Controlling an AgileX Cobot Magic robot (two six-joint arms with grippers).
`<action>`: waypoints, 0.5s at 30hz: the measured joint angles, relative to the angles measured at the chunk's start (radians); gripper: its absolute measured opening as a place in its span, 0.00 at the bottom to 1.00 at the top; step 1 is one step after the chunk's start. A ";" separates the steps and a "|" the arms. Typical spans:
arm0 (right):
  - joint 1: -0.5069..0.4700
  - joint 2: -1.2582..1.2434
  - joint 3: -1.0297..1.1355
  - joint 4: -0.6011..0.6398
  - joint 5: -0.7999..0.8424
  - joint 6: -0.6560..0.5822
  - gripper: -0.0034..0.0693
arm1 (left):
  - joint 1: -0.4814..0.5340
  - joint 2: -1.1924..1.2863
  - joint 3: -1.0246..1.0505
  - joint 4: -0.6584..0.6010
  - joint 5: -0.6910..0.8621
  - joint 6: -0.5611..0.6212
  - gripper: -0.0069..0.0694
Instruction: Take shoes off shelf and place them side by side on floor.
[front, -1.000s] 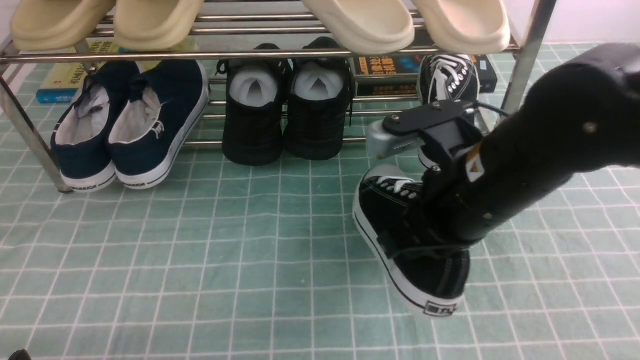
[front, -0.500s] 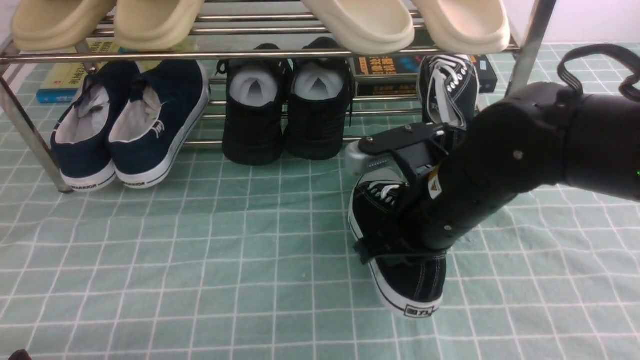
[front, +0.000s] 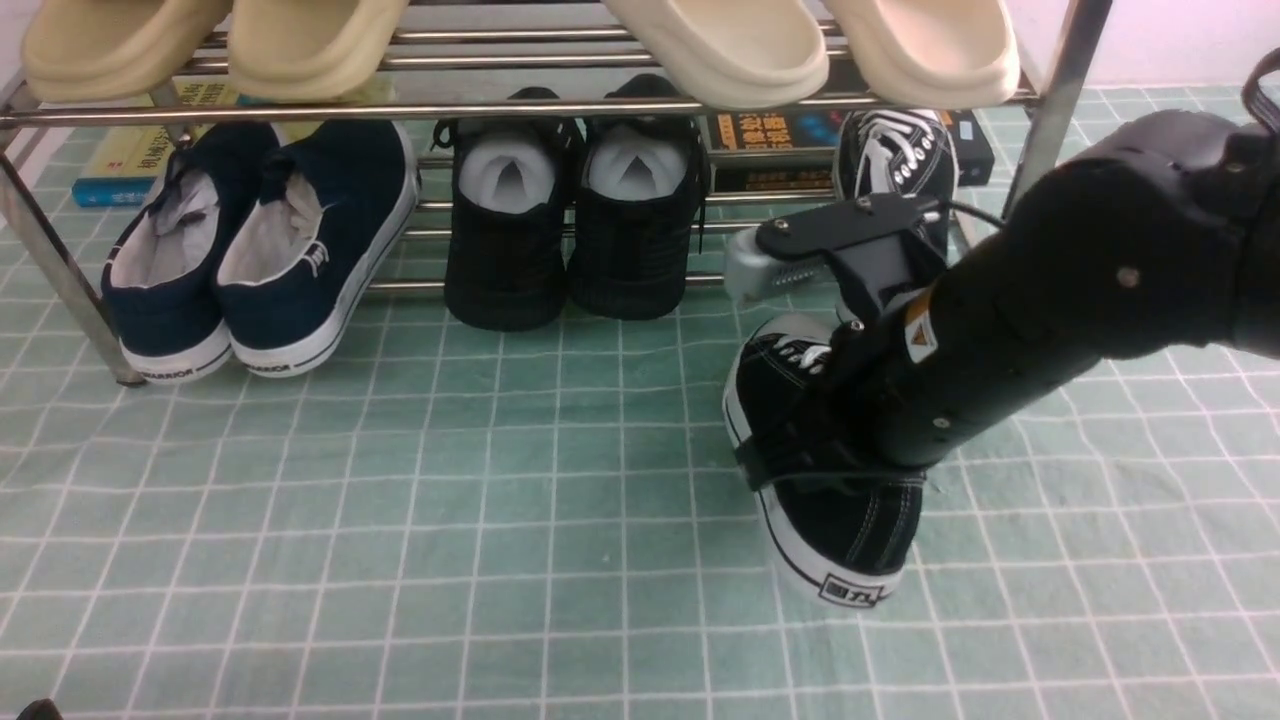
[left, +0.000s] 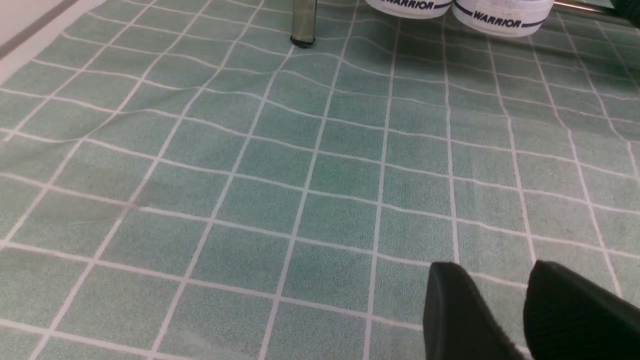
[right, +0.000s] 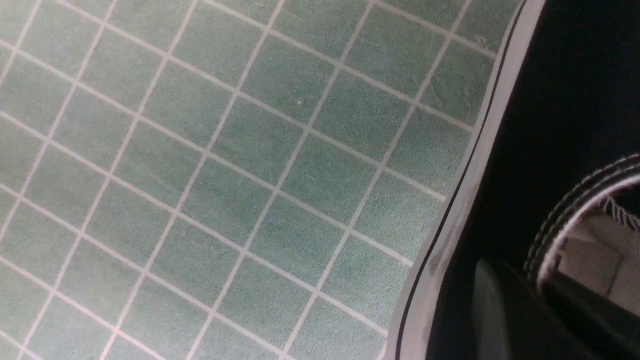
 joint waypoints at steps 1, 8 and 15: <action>0.000 0.003 0.000 -0.002 -0.004 0.000 0.08 | 0.000 0.000 0.000 0.000 0.000 0.000 0.41; 0.000 0.093 0.000 -0.007 -0.076 0.000 0.09 | 0.000 0.000 0.000 0.000 0.000 0.000 0.41; 0.000 0.120 -0.001 0.079 -0.101 0.000 0.24 | 0.000 0.000 0.000 0.000 0.000 0.000 0.41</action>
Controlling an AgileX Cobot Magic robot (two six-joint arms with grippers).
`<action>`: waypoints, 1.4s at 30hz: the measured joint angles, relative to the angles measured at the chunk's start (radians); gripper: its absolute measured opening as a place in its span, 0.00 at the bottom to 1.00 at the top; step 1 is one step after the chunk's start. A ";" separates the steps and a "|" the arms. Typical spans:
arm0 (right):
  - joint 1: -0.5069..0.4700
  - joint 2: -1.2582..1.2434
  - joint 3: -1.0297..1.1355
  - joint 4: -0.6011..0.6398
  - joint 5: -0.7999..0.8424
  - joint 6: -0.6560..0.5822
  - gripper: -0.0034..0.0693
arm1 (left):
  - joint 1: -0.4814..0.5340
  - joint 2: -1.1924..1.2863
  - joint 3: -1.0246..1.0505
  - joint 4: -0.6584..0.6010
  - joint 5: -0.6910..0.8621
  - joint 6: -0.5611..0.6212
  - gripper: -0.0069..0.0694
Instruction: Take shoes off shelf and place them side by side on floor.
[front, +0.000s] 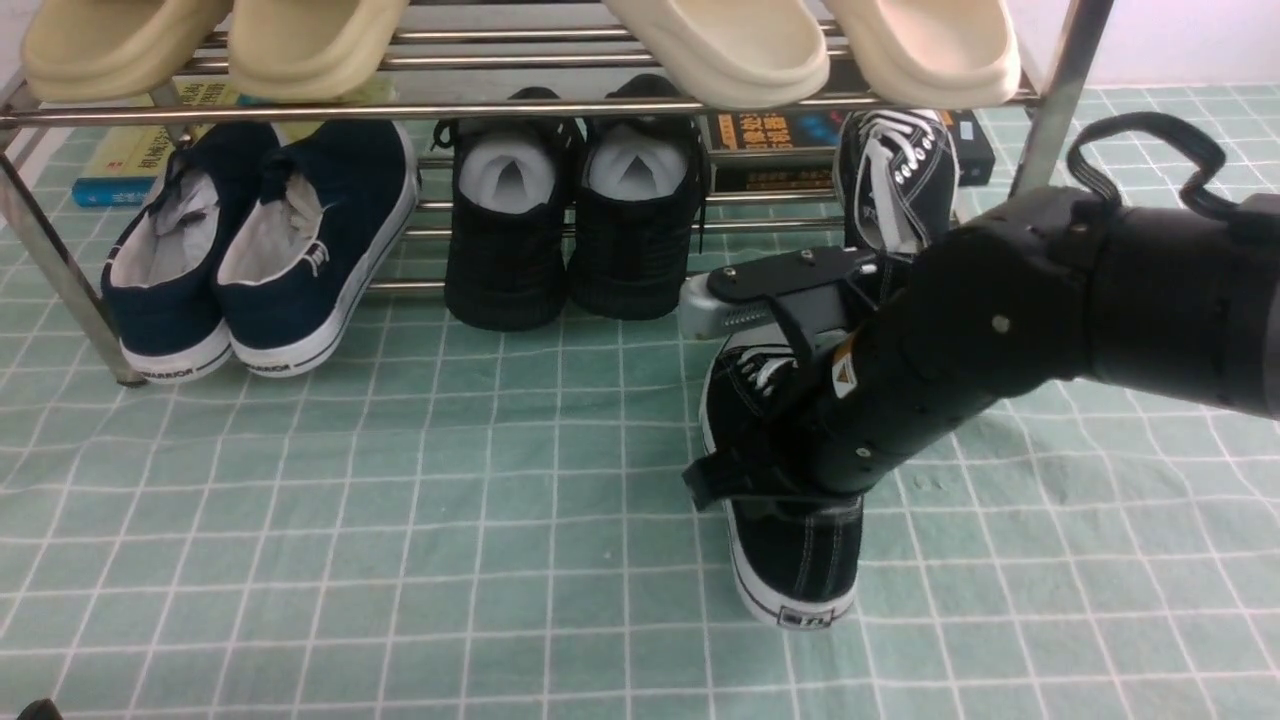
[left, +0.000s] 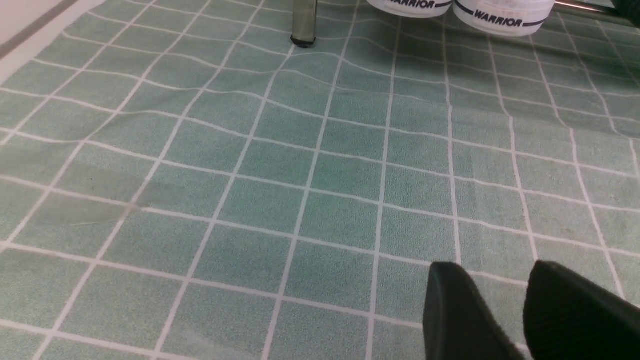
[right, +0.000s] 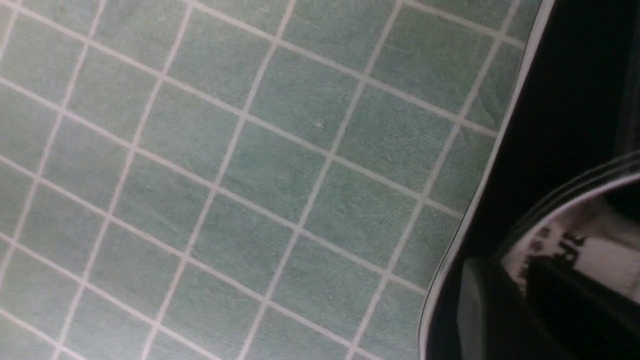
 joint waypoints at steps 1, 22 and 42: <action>0.000 0.000 -0.003 0.012 0.002 0.000 0.29 | 0.000 0.000 0.000 0.000 0.000 0.000 0.41; -0.210 -0.090 -0.278 -0.147 0.364 0.091 0.05 | 0.000 0.000 0.000 0.000 0.000 0.000 0.41; -0.245 0.105 -0.279 -0.342 -0.059 0.225 0.72 | 0.000 0.000 0.000 0.000 0.000 0.000 0.41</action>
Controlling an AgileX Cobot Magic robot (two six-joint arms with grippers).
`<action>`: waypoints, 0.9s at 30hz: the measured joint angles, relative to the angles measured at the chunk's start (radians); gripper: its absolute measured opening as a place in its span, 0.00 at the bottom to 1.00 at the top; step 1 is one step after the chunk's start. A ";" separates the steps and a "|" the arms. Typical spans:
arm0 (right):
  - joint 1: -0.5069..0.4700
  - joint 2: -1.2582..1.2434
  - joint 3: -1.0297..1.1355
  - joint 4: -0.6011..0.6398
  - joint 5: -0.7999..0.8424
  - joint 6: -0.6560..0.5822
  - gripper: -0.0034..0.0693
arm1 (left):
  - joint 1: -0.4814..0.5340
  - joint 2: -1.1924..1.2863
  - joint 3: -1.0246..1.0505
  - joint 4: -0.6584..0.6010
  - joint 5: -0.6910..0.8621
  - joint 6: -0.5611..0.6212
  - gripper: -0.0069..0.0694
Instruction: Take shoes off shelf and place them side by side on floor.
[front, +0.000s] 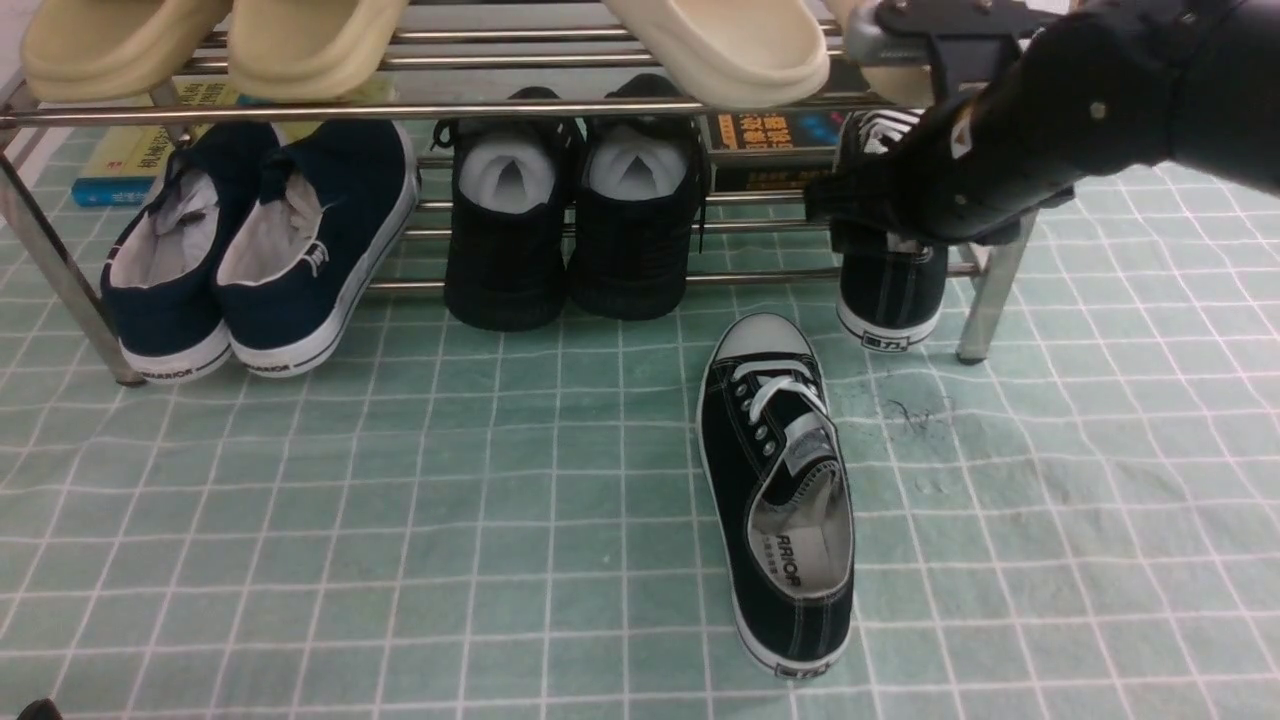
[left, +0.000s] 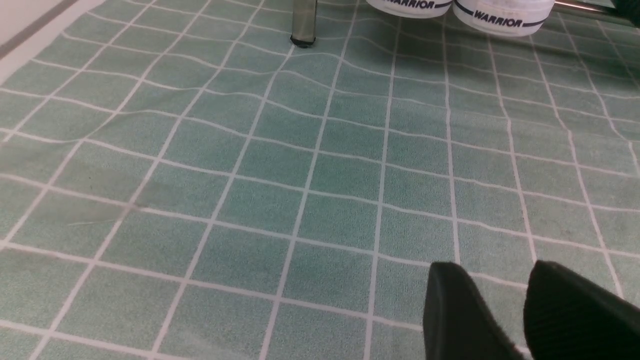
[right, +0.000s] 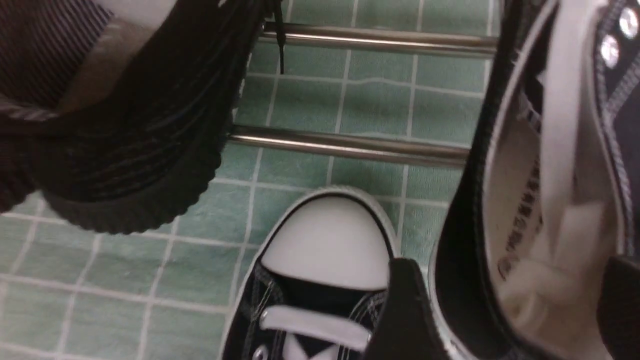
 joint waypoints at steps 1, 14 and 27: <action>0.000 0.003 0.000 0.000 -0.004 -0.002 0.72 | 0.000 0.000 0.000 0.000 0.000 0.000 0.41; 0.003 0.070 -0.006 -0.108 -0.016 -0.039 0.09 | 0.000 0.000 0.000 0.000 0.000 0.000 0.41; 0.004 -0.244 0.024 0.213 0.573 -0.339 0.05 | 0.000 0.000 0.000 0.000 0.000 0.000 0.41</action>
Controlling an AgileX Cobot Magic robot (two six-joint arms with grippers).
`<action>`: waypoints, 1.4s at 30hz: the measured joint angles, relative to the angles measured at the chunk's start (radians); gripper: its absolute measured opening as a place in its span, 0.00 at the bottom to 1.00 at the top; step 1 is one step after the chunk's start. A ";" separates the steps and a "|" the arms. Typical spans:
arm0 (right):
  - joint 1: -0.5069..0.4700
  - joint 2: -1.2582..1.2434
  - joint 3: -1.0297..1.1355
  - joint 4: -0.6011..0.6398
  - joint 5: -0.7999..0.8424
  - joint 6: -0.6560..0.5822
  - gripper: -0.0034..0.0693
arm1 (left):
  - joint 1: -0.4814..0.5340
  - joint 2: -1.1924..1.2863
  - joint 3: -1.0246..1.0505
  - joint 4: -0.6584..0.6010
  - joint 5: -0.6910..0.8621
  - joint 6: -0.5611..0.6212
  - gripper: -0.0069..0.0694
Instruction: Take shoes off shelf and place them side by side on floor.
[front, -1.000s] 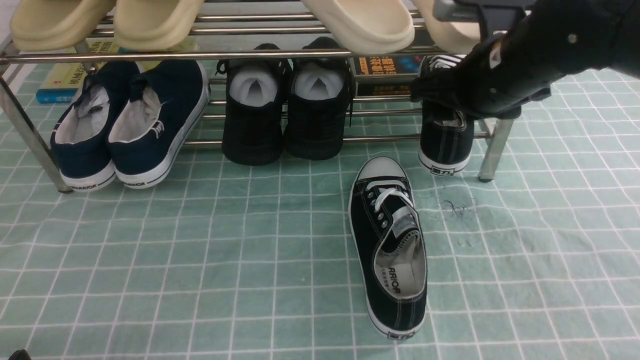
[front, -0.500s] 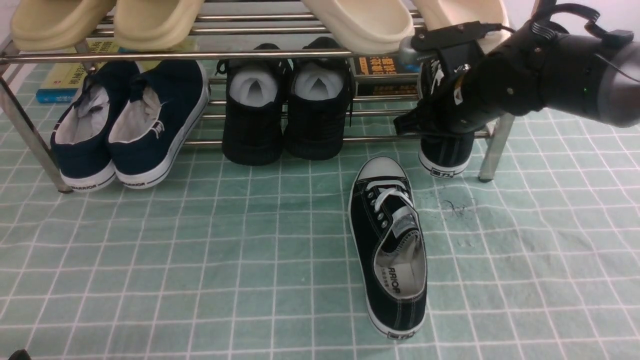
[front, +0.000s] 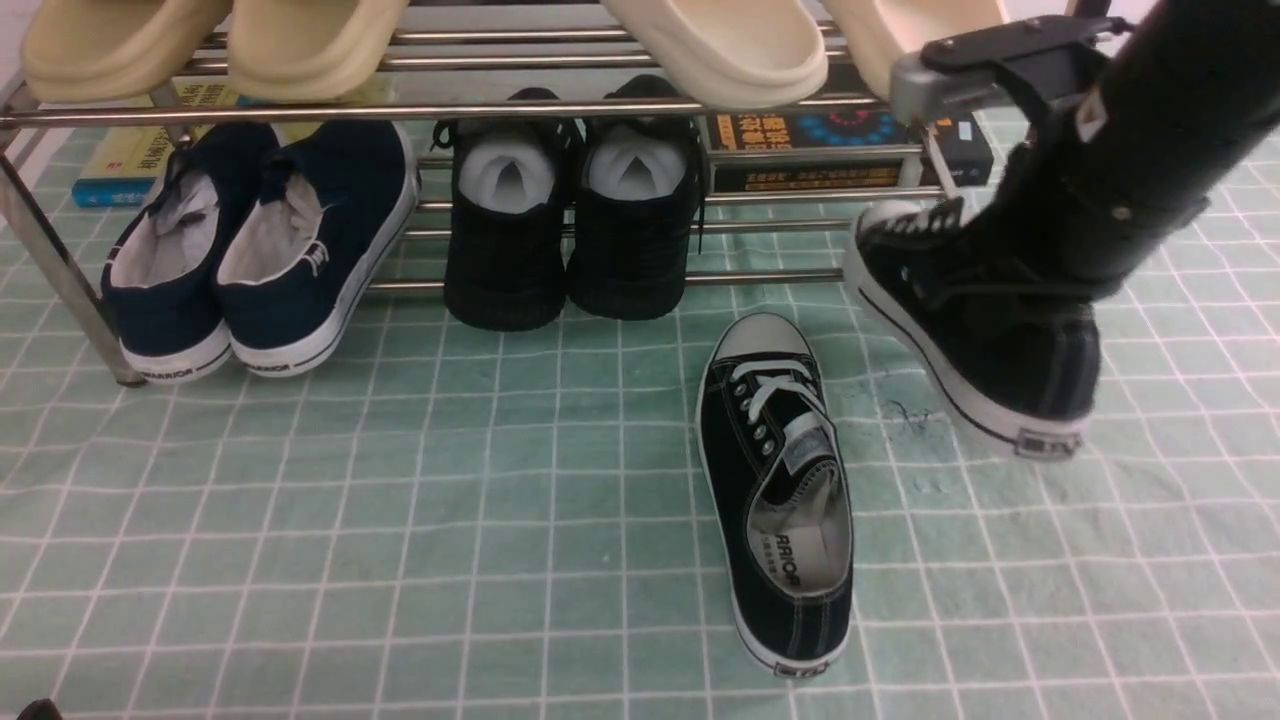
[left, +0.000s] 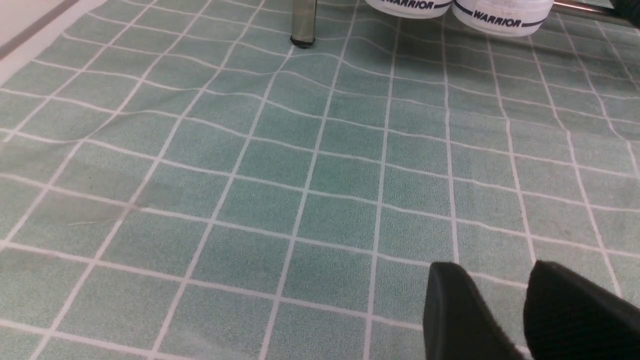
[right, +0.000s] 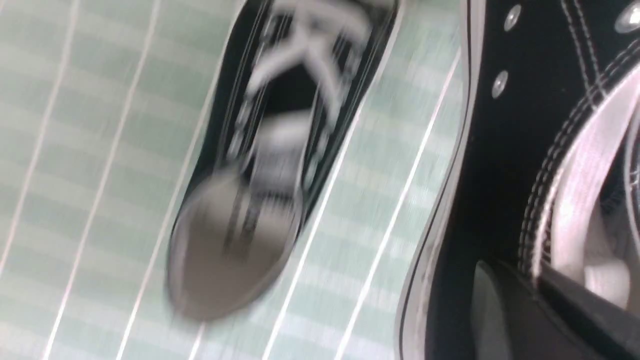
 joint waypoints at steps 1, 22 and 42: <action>0.000 -0.023 0.023 0.014 0.022 -0.007 0.05 | 0.000 0.000 0.000 0.000 0.000 0.000 0.41; 0.001 -0.069 0.261 0.049 -0.293 -0.071 0.06 | 0.000 0.000 0.000 0.000 0.000 0.000 0.41; 0.001 0.132 0.260 0.141 -0.349 -0.074 0.07 | 0.000 0.000 0.000 0.000 0.000 0.000 0.41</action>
